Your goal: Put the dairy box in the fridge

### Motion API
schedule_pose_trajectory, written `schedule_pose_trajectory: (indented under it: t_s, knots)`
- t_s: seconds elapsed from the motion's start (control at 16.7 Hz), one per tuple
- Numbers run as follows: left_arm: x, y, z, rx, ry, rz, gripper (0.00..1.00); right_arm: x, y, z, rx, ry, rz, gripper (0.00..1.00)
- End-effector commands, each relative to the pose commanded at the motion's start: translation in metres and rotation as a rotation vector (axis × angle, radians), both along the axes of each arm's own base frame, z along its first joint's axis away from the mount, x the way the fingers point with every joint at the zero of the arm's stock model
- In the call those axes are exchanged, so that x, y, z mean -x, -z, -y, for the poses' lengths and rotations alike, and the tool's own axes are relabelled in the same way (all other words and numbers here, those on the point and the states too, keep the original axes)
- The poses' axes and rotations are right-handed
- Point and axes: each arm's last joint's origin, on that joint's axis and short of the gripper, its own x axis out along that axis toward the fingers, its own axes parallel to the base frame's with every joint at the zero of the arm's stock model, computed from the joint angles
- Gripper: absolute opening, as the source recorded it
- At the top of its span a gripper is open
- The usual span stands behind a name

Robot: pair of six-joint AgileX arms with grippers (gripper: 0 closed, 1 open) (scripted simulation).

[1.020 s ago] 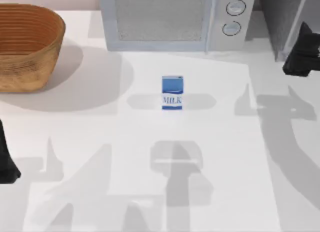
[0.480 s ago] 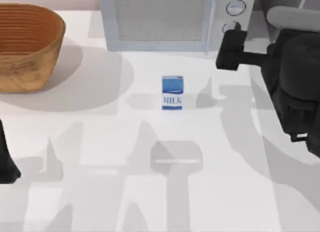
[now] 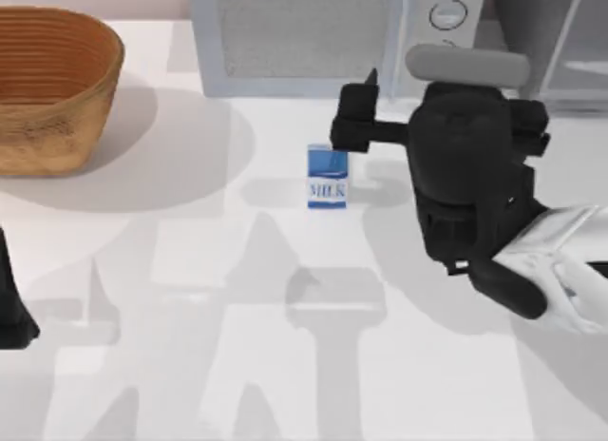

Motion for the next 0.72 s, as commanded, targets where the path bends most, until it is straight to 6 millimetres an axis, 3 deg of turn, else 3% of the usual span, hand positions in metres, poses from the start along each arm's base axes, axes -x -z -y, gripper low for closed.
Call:
schedule_pose_trajectory:
  t_s: [0.72]
  knots:
    - [0.000,0.000,0.000,0.000,0.000,0.000,1.00,-0.011,0.087,-0.062,0.066,0.002,-0.018,1.00]
